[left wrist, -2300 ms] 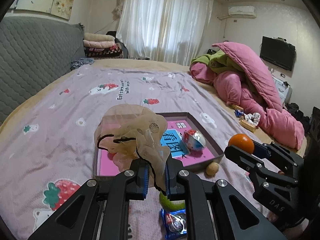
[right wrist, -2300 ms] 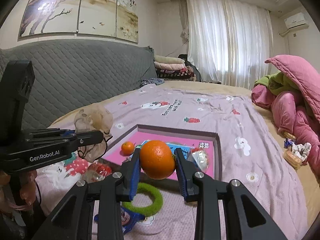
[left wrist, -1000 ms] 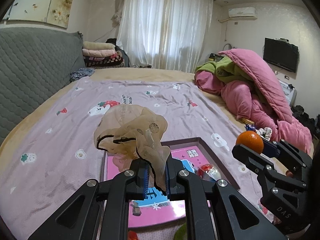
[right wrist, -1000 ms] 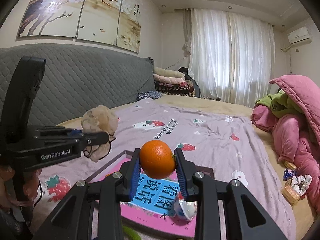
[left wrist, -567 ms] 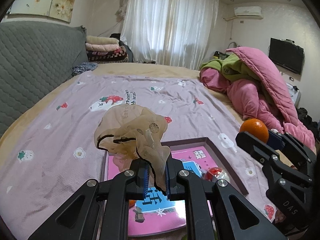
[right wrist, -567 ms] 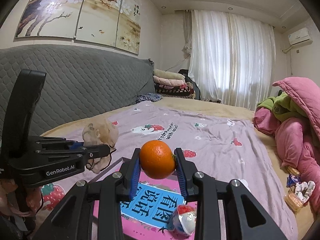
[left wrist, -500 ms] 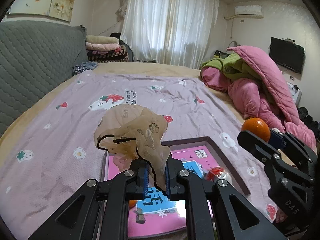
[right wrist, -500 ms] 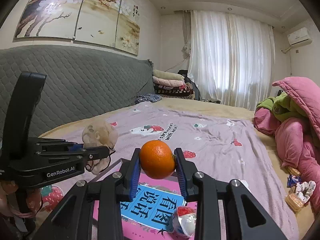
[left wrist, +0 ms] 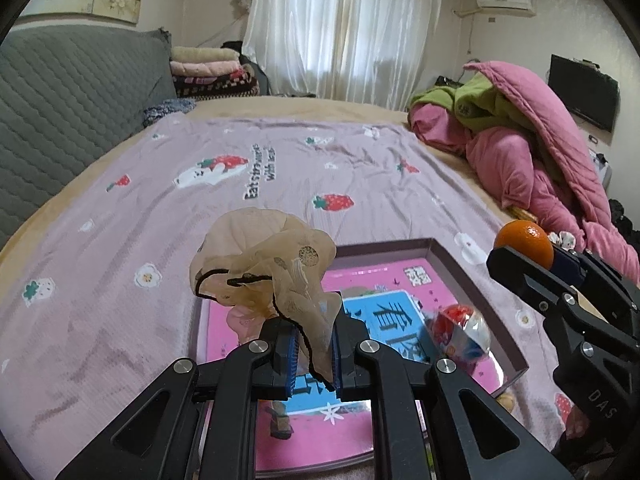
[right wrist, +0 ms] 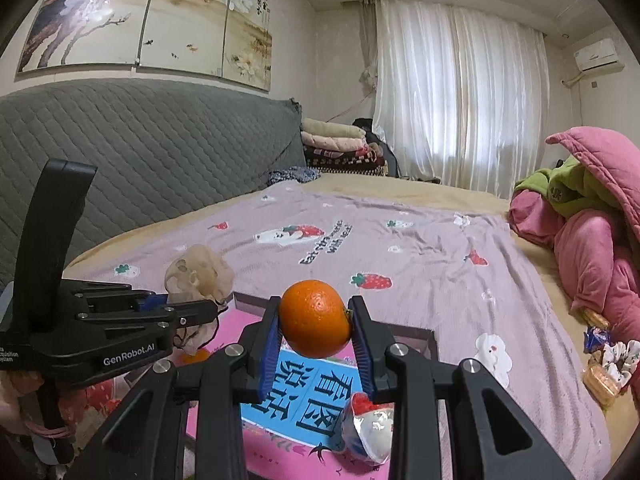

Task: Organize objects
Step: 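Lower the mesh bag and orange onto the book and open both tools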

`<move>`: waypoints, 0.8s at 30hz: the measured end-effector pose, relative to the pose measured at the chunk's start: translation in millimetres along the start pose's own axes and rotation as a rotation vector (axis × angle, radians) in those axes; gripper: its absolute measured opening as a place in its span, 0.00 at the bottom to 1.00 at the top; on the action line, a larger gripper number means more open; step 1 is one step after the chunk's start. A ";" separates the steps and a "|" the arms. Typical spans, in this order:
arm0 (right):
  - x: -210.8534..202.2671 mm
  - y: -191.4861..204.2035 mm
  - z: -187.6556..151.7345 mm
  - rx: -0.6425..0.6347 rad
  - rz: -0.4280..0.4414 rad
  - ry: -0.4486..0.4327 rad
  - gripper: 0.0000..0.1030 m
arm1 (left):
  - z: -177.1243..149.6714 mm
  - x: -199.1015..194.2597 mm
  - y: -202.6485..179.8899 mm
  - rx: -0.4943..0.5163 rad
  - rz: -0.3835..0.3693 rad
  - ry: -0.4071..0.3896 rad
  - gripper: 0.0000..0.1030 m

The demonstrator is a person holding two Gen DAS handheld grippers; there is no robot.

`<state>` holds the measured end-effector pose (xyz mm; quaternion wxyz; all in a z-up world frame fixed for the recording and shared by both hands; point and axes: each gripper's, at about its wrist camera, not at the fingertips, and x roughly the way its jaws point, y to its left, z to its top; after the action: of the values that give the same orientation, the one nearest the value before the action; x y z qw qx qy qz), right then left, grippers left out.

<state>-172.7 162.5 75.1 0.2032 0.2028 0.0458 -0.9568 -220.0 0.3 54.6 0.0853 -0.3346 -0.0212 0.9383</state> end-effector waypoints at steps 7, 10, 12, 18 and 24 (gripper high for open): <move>13.0 3.9 -14.3 -0.005 0.008 0.068 0.32 | -14.7 12.5 -8.3 0.021 -0.020 0.060 0.14; 14.6 5.6 -20.2 -0.012 0.011 0.083 0.32 | -18.5 14.6 -12.3 0.034 -0.025 0.070 0.14; 16.1 6.1 -22.7 -0.013 0.014 0.095 0.32 | -20.4 16.6 -14.2 0.038 -0.025 0.080 0.14; 22.7 8.0 -31.2 -0.025 0.014 0.138 0.32 | -26.5 24.2 -17.2 0.039 -0.039 0.129 0.14; 32.2 8.4 -38.8 -0.034 0.010 0.191 0.32 | -33.4 31.4 -20.1 0.045 -0.050 0.165 0.14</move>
<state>-181.9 149.5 26.5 0.2061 0.2900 0.0802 -0.9311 -219.8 25.0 11.0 0.1177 -0.4081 -0.0016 0.9053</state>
